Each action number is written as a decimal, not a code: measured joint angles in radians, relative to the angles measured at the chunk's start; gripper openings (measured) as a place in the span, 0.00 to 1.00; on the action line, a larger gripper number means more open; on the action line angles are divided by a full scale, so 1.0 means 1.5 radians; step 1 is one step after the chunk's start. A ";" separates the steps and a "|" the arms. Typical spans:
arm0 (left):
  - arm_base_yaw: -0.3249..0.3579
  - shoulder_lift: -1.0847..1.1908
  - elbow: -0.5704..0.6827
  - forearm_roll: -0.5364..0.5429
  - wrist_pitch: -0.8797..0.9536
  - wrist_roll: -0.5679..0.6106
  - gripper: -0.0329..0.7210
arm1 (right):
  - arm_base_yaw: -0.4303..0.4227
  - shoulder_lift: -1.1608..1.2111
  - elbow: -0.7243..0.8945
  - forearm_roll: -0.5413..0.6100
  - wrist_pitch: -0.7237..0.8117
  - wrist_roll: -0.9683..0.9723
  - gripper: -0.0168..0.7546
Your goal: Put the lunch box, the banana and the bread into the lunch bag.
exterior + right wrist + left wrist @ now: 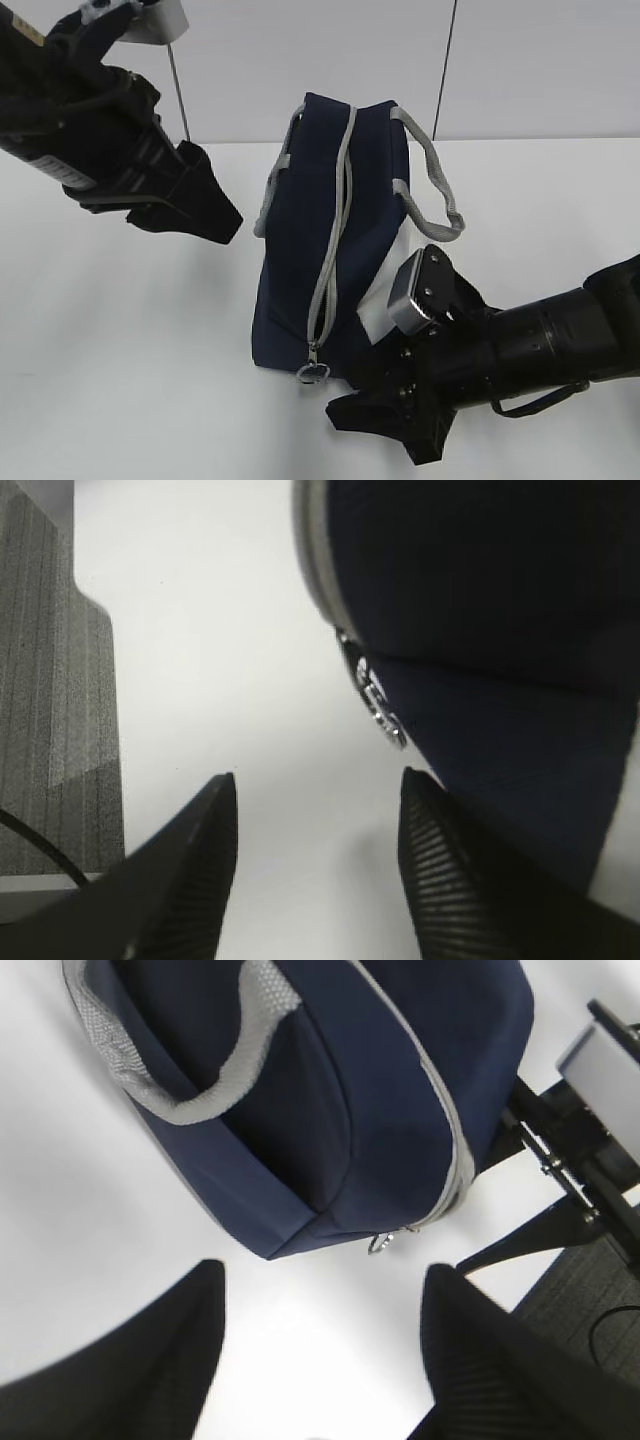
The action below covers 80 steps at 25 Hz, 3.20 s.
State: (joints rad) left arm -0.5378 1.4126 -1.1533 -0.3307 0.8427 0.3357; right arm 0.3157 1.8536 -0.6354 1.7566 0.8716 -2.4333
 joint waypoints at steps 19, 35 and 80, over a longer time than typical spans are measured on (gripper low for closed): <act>0.000 0.000 0.000 0.013 0.001 0.000 0.61 | 0.000 0.046 -0.052 0.030 0.013 -0.049 0.52; 0.000 0.000 0.000 0.016 0.001 0.000 0.61 | 0.010 0.092 -0.061 0.030 0.023 -0.050 0.52; 0.000 0.000 0.000 0.017 0.001 0.000 0.59 | 0.010 0.097 -0.080 0.018 0.079 -0.050 0.36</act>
State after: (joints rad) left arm -0.5378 1.4126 -1.1533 -0.3046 0.8438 0.3357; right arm 0.3303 1.9984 -0.7556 1.7835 0.9907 -2.5090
